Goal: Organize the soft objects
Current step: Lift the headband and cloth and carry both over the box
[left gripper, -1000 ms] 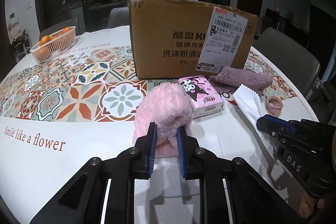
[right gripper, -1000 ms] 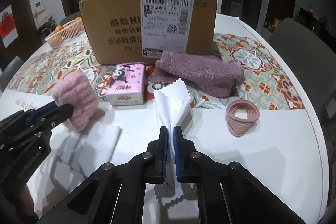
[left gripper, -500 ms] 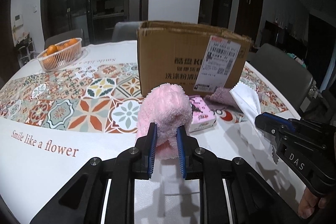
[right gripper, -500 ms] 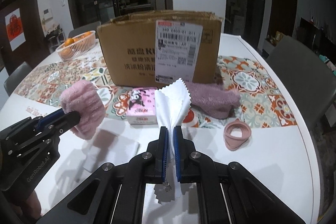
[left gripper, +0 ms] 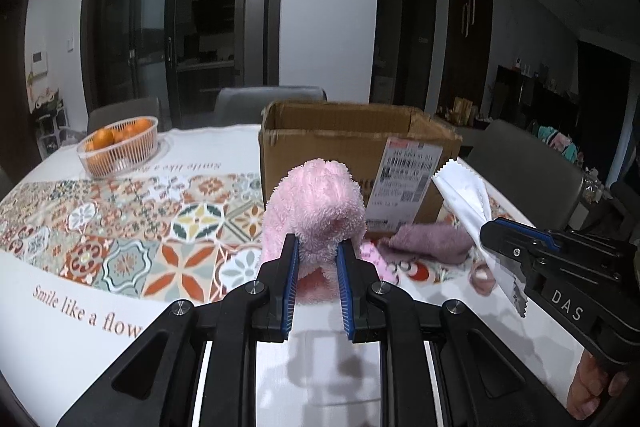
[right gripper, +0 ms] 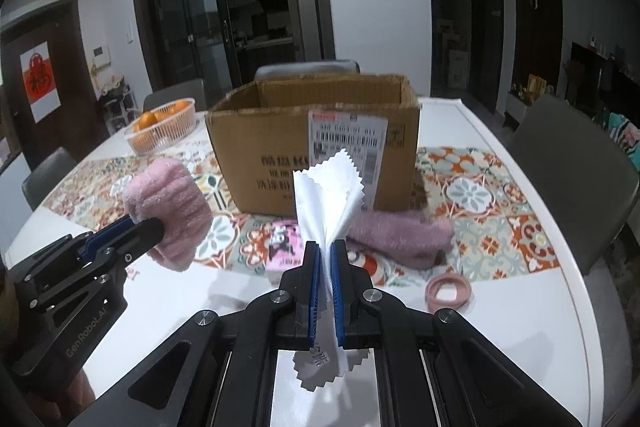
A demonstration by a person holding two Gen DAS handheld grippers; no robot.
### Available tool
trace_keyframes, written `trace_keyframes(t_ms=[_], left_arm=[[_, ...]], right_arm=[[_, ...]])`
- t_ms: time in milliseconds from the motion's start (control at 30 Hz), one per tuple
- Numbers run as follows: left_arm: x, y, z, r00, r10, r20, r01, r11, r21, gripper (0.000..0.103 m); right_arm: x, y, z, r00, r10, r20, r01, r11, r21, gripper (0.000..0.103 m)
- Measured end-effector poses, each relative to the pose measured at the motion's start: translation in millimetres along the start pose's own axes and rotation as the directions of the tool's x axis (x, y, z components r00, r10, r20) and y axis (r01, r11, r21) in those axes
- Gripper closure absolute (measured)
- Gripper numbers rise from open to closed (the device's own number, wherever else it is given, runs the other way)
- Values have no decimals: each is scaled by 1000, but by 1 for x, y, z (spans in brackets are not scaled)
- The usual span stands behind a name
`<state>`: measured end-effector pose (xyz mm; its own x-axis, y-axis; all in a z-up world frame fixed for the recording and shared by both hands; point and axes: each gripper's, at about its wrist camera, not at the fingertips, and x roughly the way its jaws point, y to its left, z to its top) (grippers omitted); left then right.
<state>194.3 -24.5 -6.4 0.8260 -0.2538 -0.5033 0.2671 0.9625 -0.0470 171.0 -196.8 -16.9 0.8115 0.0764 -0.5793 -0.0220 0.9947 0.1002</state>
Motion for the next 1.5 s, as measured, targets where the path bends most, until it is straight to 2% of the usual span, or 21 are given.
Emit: trace_keyframes(t_ms=[467, 767, 1233, 1500], left_arm=[[-4, 0, 45, 992, -5, 125, 5, 1000, 5, 83], [-1, -1, 67, 981, 9, 193, -15, 999, 31, 83], [24, -3, 97, 969, 14, 247, -27, 998, 49, 83], [54, -8, 108, 969, 17, 247, -36, 997, 73, 83]], right_arm=[[-15, 1, 41, 988, -6, 155, 9, 1000, -21, 95], [-15, -1, 66, 976, 0, 217, 5, 1000, -23, 95], [3, -15, 98, 958, 20, 285, -21, 1000, 0, 95], [29, -28, 114, 957, 15, 288, -16, 1000, 4, 95]])
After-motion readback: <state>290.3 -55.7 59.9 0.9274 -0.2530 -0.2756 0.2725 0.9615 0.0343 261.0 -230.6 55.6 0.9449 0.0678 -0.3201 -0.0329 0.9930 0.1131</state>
